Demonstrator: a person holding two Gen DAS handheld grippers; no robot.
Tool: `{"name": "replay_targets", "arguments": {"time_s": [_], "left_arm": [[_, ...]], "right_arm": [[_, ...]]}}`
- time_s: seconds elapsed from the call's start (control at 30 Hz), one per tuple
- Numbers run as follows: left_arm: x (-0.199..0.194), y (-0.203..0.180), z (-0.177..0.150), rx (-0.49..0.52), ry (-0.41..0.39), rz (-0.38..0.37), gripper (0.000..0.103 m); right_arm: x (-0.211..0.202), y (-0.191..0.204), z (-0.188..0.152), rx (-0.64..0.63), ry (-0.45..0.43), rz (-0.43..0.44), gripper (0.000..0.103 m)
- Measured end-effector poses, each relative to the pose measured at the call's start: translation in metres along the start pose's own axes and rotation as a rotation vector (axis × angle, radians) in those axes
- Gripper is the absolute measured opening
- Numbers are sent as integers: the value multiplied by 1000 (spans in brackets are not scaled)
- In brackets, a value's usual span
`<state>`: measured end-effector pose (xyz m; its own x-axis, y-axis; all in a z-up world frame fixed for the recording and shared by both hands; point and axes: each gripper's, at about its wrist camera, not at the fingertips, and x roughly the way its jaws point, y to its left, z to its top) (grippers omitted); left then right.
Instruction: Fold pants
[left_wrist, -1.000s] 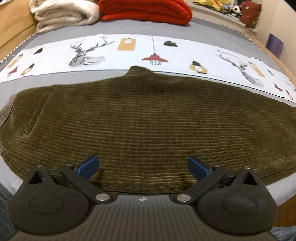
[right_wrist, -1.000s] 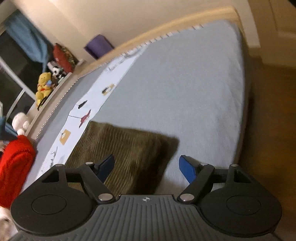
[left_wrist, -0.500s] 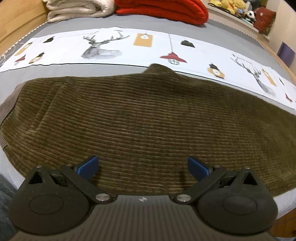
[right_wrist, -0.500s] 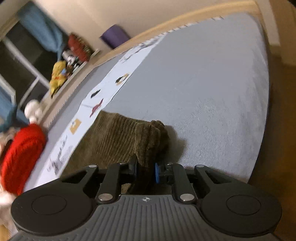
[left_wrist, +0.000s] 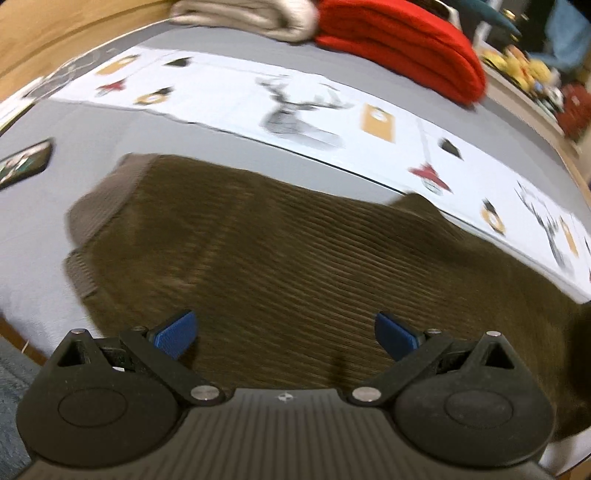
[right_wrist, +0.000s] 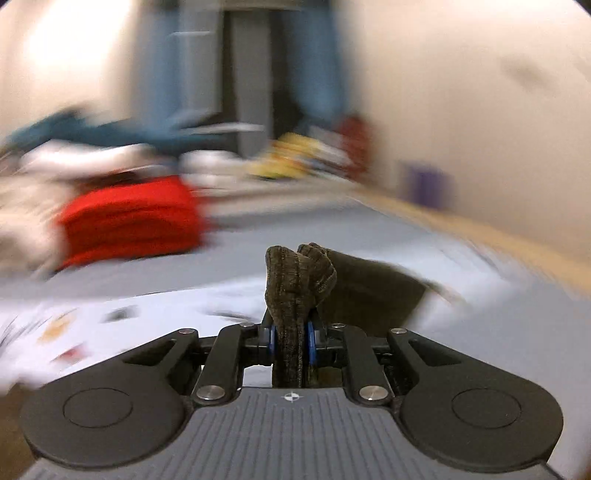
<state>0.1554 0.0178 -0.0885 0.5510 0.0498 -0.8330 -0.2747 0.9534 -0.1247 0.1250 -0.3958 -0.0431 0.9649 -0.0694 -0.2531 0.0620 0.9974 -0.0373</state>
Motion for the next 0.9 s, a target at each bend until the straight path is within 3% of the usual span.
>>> {"name": "replay_targets", "arguments": {"time_s": [0.1, 0.2, 0.23, 0.27, 0.33, 0.47, 0.63, 0.77, 0.83, 0.9], "left_arm": [[-2, 24, -1, -37, 1, 9, 103], [1, 40, -6, -61, 20, 10, 103], [3, 44, -8, -63, 29, 9, 103], [5, 46, -10, -63, 39, 9, 103], [10, 48, -15, -64, 55, 10, 103], [13, 46, -18, -61, 75, -20, 103], [6, 39, -21, -31, 43, -11, 103], [11, 31, -23, -32, 74, -24, 103], [8, 26, -26, -15, 65, -29, 103], [6, 21, -28, 8, 61, -27, 103]], "right_arm": [[0, 105, -20, -344, 31, 255, 16], [-8, 174, -86, -644, 175, 445, 16], [-13, 186, -109, -713, 229, 487, 17], [-20, 195, -131, -781, 223, 473, 17], [-35, 205, -147, -893, 129, 425, 18], [-34, 190, -121, -730, 198, 472, 18], [-67, 167, -102, -630, 71, 476, 17], [-57, 161, -134, -689, 227, 549, 18], [-61, 165, -139, -710, 211, 544, 21], [-59, 161, -129, -616, 255, 555, 28]]}}
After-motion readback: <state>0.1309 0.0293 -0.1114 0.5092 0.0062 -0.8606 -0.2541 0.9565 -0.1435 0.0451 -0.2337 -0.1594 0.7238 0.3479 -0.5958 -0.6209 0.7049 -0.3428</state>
